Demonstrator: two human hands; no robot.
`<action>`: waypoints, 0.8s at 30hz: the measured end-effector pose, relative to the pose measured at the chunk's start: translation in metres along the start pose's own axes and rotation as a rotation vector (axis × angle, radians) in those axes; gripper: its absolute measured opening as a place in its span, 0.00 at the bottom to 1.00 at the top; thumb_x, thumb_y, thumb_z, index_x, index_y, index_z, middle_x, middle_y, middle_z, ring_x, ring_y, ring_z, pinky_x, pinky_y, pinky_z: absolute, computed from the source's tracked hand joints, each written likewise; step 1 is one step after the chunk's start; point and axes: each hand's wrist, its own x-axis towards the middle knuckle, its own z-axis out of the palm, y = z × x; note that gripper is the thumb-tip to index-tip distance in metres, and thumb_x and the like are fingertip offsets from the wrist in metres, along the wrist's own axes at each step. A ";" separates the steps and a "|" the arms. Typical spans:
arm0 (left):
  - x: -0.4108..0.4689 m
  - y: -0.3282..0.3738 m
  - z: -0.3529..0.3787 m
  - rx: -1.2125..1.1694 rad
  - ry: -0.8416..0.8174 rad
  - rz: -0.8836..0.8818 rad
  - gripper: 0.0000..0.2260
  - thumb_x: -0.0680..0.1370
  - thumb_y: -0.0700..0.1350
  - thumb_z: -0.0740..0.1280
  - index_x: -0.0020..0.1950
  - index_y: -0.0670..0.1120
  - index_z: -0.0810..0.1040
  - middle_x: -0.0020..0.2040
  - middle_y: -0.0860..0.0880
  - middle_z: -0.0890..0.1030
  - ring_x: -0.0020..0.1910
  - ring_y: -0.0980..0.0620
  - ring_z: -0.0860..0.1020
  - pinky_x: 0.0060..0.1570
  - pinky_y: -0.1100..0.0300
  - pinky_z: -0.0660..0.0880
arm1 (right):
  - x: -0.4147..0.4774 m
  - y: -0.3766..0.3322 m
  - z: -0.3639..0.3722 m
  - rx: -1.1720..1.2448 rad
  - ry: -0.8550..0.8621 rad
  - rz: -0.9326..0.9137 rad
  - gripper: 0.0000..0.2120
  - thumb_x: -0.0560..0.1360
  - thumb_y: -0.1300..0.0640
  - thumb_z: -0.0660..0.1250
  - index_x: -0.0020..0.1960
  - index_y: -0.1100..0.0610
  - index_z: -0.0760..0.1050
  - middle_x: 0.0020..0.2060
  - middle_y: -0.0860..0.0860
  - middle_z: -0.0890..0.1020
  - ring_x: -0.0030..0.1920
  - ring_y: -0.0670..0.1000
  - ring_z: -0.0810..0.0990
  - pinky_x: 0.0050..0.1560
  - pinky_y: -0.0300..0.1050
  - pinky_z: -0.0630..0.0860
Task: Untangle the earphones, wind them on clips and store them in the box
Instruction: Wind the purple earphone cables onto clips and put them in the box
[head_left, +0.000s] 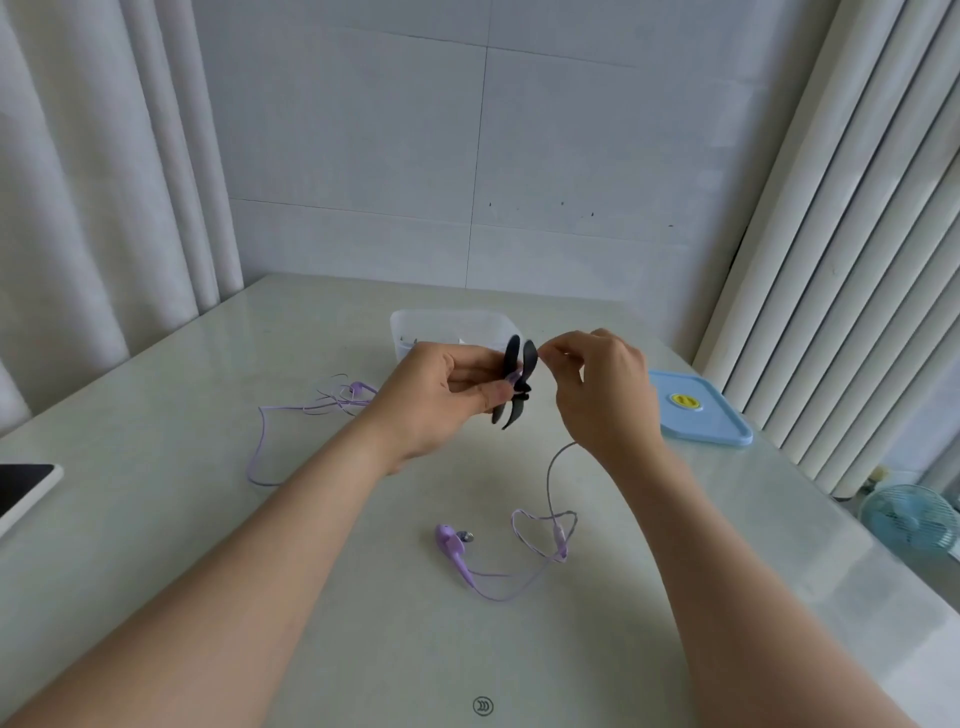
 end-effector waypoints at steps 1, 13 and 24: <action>0.001 0.001 0.001 -0.050 0.017 0.008 0.11 0.81 0.36 0.71 0.63 0.38 0.83 0.53 0.45 0.88 0.53 0.50 0.87 0.60 0.56 0.82 | 0.001 0.001 0.001 0.033 -0.036 0.025 0.09 0.82 0.54 0.66 0.51 0.49 0.85 0.41 0.49 0.81 0.43 0.53 0.78 0.38 0.46 0.73; 0.006 -0.002 -0.008 -0.037 0.398 -0.030 0.06 0.81 0.45 0.73 0.56 0.45 0.84 0.51 0.47 0.87 0.48 0.48 0.87 0.44 0.52 0.85 | -0.016 -0.026 -0.010 0.429 -0.620 -0.048 0.12 0.80 0.58 0.65 0.44 0.52 0.87 0.28 0.58 0.70 0.30 0.51 0.67 0.30 0.40 0.66; 0.000 0.001 -0.009 0.153 0.040 -0.034 0.08 0.81 0.45 0.72 0.60 0.49 0.85 0.52 0.54 0.88 0.55 0.57 0.84 0.53 0.61 0.78 | -0.004 -0.022 -0.020 0.747 -0.200 0.117 0.13 0.82 0.56 0.62 0.41 0.55 0.78 0.28 0.52 0.66 0.28 0.52 0.61 0.29 0.44 0.60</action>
